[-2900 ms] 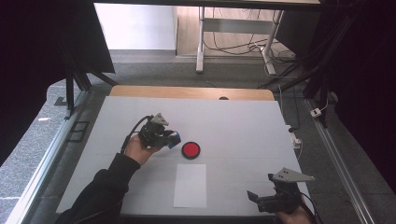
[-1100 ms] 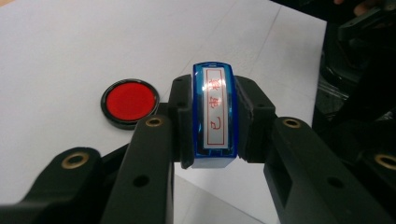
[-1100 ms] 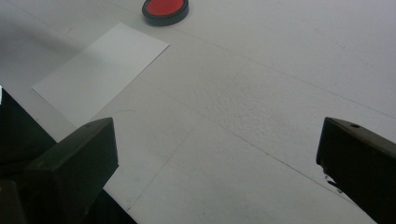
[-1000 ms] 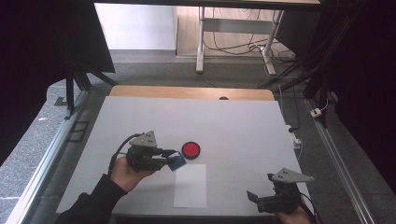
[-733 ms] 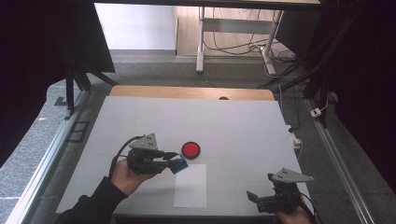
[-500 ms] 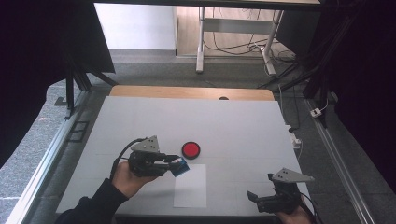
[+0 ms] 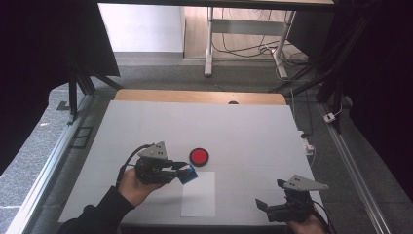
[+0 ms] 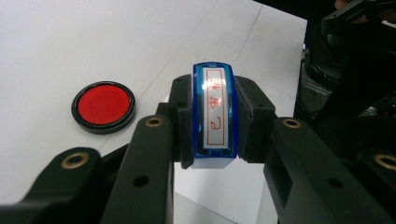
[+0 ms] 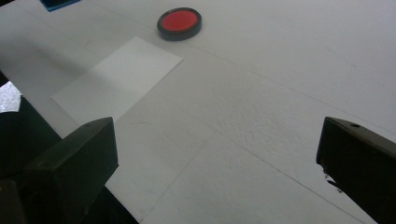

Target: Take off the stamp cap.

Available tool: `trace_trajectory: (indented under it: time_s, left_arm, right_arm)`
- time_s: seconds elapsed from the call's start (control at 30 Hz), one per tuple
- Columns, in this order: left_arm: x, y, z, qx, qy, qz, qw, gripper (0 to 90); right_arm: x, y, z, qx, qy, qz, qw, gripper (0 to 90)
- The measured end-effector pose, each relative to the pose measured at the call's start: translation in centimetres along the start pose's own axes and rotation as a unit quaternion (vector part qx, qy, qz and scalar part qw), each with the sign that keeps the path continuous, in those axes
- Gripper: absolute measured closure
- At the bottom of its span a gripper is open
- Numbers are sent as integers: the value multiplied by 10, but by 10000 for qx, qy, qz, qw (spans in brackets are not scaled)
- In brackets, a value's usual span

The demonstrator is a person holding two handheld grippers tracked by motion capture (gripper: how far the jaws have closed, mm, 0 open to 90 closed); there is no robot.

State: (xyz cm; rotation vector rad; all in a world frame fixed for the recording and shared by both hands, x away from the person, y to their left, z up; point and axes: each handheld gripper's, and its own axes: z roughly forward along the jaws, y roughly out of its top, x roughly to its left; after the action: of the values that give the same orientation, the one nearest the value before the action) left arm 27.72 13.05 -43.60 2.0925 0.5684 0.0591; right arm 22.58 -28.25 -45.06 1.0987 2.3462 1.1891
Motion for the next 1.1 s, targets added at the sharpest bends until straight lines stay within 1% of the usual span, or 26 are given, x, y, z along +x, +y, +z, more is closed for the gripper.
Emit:
trace_trajectory:
  time_s: [0.07, 0.17, 0.27, 0.4, 0.5, 0.6, 0.63, 0.7, 0.77, 0.83, 0.97, 1.07, 1.1]
  left_arm:
    - [-1, 0, 1, 24, 14, 20, 10000, 703]
    - [-1, 0, 0, 27, 7, 41, 10000, 702]
    - [-1, 0, 0, 31, -10, 58, 10000, 703]
    - [0, 0, 0, 38, -33, 66, 10000, 702]
    - [1, 1, -1, 36, -79, 77, 9999, 703]
    - [1, 2, -2, -2, -141, 61, 9999, 703]
    - [0, 2, -2, -12, -148, 67, 9999, 703]
    - [0, 2, -2, -4, -147, 85, 9999, 703]
    - [1, 2, -2, 6, -165, 90, 9998, 703]
    - [2, 2, -1, 23, -182, 91, 9998, 702]
    - [2, 3, 1, 36, -195, 130, 9997, 703]
    - [3, 3, 1, 52, -209, 143, 9997, 703]
    - [3, 3, 1, 40, -233, 131, 9996, 703]
  right_arm:
    - [3, 2, 2, 15, 78, -87, 9999, 0]
    - [7, 4, 7, 31, 129, -234, 9996, 0]
    - [9, 6, 11, -10, 259, -333, 9991, 0]
    - [14, 9, 17, 7, 356, -481, 9982, 0]
    - [18, 10, 23, -68, 522, -466, 9975, 0]
    - [23, 11, 29, -57, 646, -520, 9965, 0]
    - [24, 11, 30, -47, 665, -537, 9963, 0]
    - [26, 13, 34, -51, 780, -528, 9955, 0]
    - [28, 14, 37, -11, 862, -520, 9949, 0]
    - [30, 16, 40, 89, 921, -507, 9944, 0]
    - [35, 18, 49, 94, 1130, -454, 9925, 0]
    - [39, 20, 56, 84, 1302, -498, 9902, 0]
    - [41, 21, 58, 83, 1284, -543, 9902, 0]
